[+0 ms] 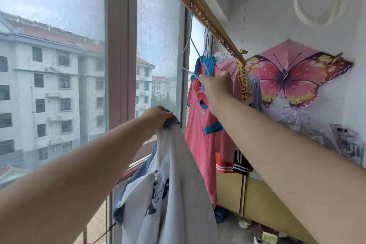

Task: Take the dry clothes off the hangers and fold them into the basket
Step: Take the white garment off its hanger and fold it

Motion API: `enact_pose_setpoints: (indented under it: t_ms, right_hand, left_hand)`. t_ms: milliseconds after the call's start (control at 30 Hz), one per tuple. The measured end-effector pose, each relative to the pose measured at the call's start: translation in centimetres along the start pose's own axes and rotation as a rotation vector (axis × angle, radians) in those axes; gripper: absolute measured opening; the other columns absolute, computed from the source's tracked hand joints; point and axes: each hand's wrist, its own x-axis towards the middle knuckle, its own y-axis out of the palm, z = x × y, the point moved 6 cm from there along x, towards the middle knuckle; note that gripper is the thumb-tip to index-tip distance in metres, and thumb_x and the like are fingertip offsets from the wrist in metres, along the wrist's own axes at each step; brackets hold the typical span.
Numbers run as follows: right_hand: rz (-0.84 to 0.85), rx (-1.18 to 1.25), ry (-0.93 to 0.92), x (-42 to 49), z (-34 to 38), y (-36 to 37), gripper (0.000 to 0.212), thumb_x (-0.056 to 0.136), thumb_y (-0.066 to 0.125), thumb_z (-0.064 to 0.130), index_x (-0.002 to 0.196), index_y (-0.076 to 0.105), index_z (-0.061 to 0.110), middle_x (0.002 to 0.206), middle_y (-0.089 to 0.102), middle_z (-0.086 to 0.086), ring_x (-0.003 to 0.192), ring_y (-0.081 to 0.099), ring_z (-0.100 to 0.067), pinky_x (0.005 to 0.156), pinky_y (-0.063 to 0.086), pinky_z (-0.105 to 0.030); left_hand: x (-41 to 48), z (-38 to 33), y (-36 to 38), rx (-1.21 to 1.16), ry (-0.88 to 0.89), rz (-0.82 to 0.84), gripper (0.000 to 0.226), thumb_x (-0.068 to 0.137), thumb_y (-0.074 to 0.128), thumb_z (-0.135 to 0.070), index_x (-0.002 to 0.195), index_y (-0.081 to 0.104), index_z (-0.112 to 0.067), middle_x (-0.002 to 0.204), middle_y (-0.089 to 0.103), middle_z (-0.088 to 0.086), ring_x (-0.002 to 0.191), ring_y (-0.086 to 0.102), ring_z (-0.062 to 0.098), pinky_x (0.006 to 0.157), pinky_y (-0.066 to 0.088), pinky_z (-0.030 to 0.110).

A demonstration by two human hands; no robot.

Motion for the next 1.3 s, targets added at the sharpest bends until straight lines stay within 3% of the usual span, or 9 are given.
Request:
enact_pose_setpoints:
  t_ms: [167,267,433,633,700,867,1000,1133,1300]
  right_hand:
    - [0.312,-0.058,0.235,-2.9,-5.4,1.9,0.024,0.081,0.069,0.014,0.099,0.054,0.011,0.075,0.05,-0.002,0.062,0.046,-0.014,0.058,0.038,-0.024]
    - [0.65,-0.224,0.305,-6.2,-7.6,3.1,0.006,0.085,0.064,0.014,0.09,0.061,0.012,0.081,0.052,-0.004,0.067,0.045,-0.013,0.052,0.03,-0.022]
    - [0.796,-0.136,0.238,-7.7,-9.1,3.1,0.031,0.083,0.066,0.018,0.112,0.063,0.006,0.095,0.055,-0.002,0.082,0.047,-0.011,0.064,0.033,-0.024]
    - [0.678,-0.005,0.184,-6.2,-10.5,1.5,0.058,0.082,0.046,-0.007,0.137,0.05,0.012,0.135,0.052,0.004,0.105,0.051,-0.012,0.067,0.042,-0.015]
    - [0.655,-0.076,0.119,-6.0,-10.9,1.4,0.054,0.086,0.047,-0.01,0.137,0.05,0.009,0.131,0.053,0.003,0.109,0.051,-0.01,0.068,0.046,-0.007]
    - [0.675,-0.185,0.096,-6.5,-12.7,2.3,0.006,0.078,0.069,0.013,0.084,0.07,0.012,0.085,0.069,-0.009,0.08,0.062,-0.019,0.074,0.053,-0.038]
    - [0.522,-0.238,-0.031,-6.2,-12.3,1.7,0.003,0.073,0.062,0.019,0.075,0.063,0.021,0.069,0.063,-0.002,0.072,0.059,-0.018,0.067,0.053,-0.04]
    - [0.552,-0.318,-0.12,-7.0,-11.3,1.3,0.014,0.081,0.06,0.007,0.076,0.067,0.017,0.072,0.066,-0.001,0.073,0.059,-0.016,0.068,0.05,-0.031]
    - [0.565,-0.444,-0.224,-8.0,-9.7,0.7,0.013,0.08,0.064,0.001,0.079,0.068,0.013,0.075,0.062,0.002,0.075,0.055,-0.012,0.057,0.04,-0.017]
  left_hand:
    - [-0.8,0.2,1.0,-0.175,-0.093,0.022,0.008,0.091,0.06,-0.018,0.098,0.059,-0.013,0.09,0.055,0.01,0.077,0.053,0.022,0.071,0.05,0.034]
    - [-1.5,0.0,2.0,-0.351,-0.126,0.072,0.013,0.094,0.054,-0.01,0.081,0.054,-0.014,0.082,0.052,0.011,0.067,0.051,0.019,0.058,0.046,0.03]
    - [-1.9,0.4,2.6,-0.644,-0.171,0.173,0.013,0.092,0.05,-0.008,0.08,0.049,-0.011,0.077,0.054,0.011,0.067,0.055,0.021,0.064,0.046,0.033]
    - [-2.5,1.2,3.7,-0.948,-0.128,0.338,0.013,0.084,0.035,-0.004,0.085,0.048,-0.002,0.076,0.052,0.015,0.063,0.052,0.023,0.062,0.045,0.031]
    - [-3.3,1.0,4.0,-1.005,-0.116,0.418,0.024,0.074,0.03,-0.004,0.078,0.054,0.001,0.071,0.056,0.016,0.059,0.055,0.025,0.062,0.047,0.028]
    - [-4.6,0.8,4.1,-1.059,-0.114,0.458,0.036,0.057,0.03,-0.007,0.067,0.064,0.002,0.065,0.063,0.016,0.053,0.06,0.026,0.057,0.052,0.023]
    - [-3.9,2.9,3.3,-0.867,-0.254,0.404,0.023,0.066,0.036,-0.009,0.079,0.053,-0.002,0.065,0.059,0.013,0.051,0.058,0.024,0.055,0.051,0.023]
    - [-3.7,5.2,4.2,-0.594,-0.406,0.523,0.04,0.088,0.056,-0.046,0.088,0.065,-0.006,0.075,0.066,0.01,0.062,0.064,0.022,0.064,0.055,0.03]
    - [-4.9,5.7,6.3,-0.467,-0.371,0.544,0.011,0.092,0.053,-0.005,0.088,0.063,-0.007,0.072,0.067,0.009,0.058,0.065,0.018,0.057,0.057,0.027]
